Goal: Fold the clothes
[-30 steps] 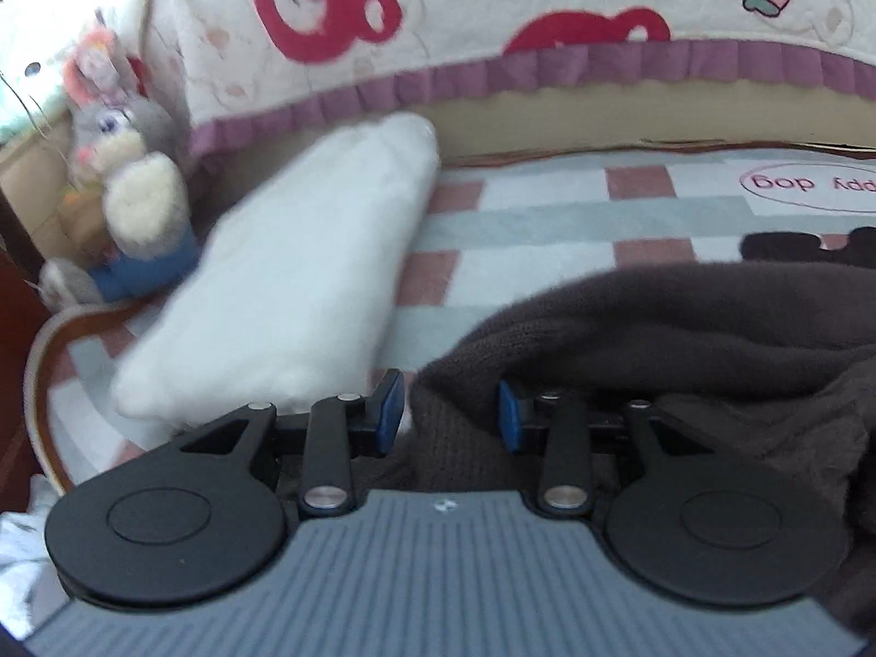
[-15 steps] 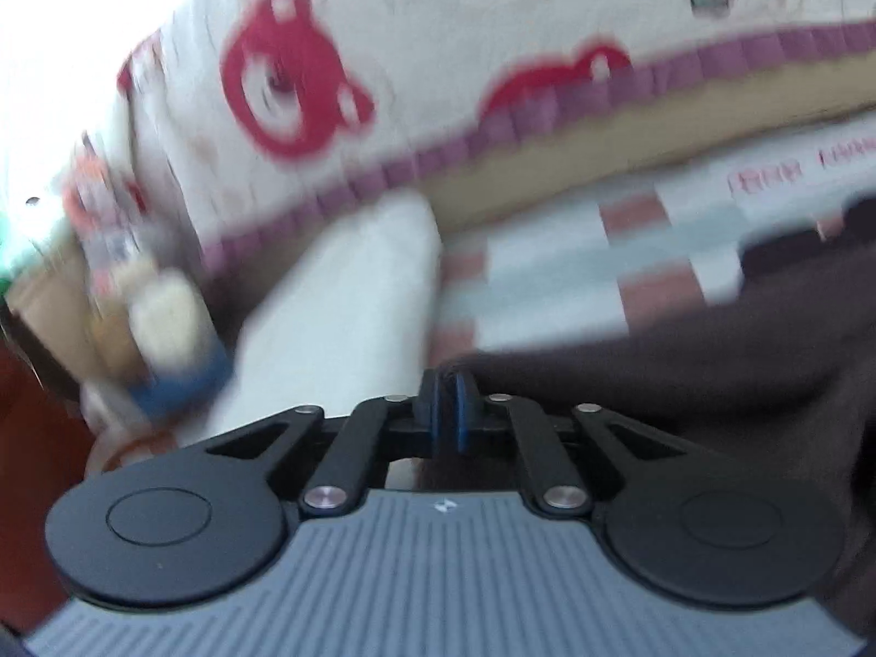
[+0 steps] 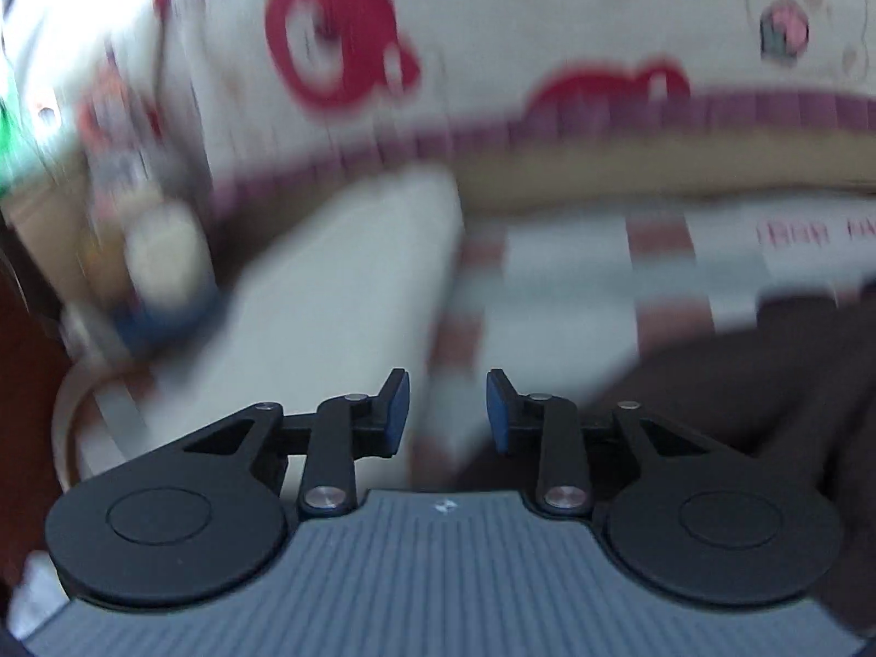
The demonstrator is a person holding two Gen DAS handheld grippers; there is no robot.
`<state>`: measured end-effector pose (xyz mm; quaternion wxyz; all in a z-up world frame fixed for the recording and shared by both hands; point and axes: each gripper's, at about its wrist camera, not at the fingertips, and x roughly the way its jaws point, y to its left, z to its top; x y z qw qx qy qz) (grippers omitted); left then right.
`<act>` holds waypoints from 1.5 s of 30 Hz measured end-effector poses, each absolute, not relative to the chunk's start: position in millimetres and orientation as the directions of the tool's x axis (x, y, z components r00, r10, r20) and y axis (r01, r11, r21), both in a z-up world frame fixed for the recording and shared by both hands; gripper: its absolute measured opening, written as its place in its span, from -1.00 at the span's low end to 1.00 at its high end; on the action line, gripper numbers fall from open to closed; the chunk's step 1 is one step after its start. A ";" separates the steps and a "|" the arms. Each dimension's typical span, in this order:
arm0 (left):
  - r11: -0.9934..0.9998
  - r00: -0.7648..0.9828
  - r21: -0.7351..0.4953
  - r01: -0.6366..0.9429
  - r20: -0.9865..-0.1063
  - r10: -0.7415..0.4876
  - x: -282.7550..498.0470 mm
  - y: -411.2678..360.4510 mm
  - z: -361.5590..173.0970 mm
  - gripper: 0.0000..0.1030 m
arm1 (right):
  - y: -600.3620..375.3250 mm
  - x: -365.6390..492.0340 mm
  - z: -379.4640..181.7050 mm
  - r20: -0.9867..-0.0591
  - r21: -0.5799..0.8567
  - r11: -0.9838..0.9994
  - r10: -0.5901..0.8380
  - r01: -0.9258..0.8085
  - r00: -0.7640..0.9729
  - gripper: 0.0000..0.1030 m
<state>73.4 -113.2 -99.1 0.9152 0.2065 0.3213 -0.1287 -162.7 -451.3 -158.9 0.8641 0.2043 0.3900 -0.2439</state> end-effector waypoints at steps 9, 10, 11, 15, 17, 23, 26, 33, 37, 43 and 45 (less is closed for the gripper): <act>0.739 0.745 0.507 0.445 -0.667 0.009 55.9 -142.9 -144.8 -0.05 | -439.7 -187.0 -211.5 -0.830 0.365 0.653 -0.094 0.664 0.549 0.15; 0.730 0.744 0.515 0.449 -0.668 0.014 55.0 -144.2 -148.5 -0.05 | -438.3 -196.3 -218.5 -0.818 0.434 0.596 -0.055 0.676 0.573 0.15; 0.726 0.745 0.518 0.451 -0.667 0.013 53.8 -144.5 -150.8 -0.04 | -434.1 -203.8 -222.1 -0.808 0.457 0.572 -0.053 0.681 0.587 0.15; 0.720 0.784 0.554 0.417 -0.620 0.022 56.9 -148.7 -155.6 -0.10 | -418.8 -208.7 -220.8 -0.799 0.402 0.623 -0.119 0.671 0.589 0.15; 0.709 0.828 0.605 0.363 -0.558 0.052 61.8 -154.6 -158.8 -0.88 | -414.5 -200.7 -219.8 -0.797 0.359 0.679 -0.133 0.640 0.589 0.15; 0.711 0.948 0.682 0.169 -0.310 0.072 76.5 -167.0 -137.6 -0.88 | -400.4 -185.2 -217.2 -0.781 0.228 0.781 -0.209 0.581 0.589 0.04; 0.734 0.969 0.675 0.077 -0.224 0.104 84.8 -169.0 -118.1 -0.81 | -401.0 -184.1 -216.9 -0.780 0.223 0.775 -0.222 0.591 0.585 0.04; 0.841 0.861 0.475 0.259 -0.508 0.022 59.4 -138.1 -101.2 0.08 | -412.1 -195.9 -214.1 -0.787 0.339 0.680 -0.175 0.651 0.592 0.16; 0.825 0.745 0.297 0.480 -0.636 -0.204 17.6 -132.7 -102.1 0.08 | -409.0 -199.7 -218.5 -0.815 0.378 0.648 -0.106 0.661 0.570 0.26; 0.696 0.552 0.089 0.713 -0.683 -0.479 -38.3 -144.5 -103.8 0.09 | -403.5 -201.9 -220.1 -0.784 0.416 0.667 -0.082 0.618 0.615 -0.69; 0.641 0.478 0.022 0.768 -0.685 -0.550 -54.8 -149.8 -104.4 0.11 | -399.6 -202.9 -214.2 -0.746 0.428 0.690 -0.095 0.584 0.659 -0.77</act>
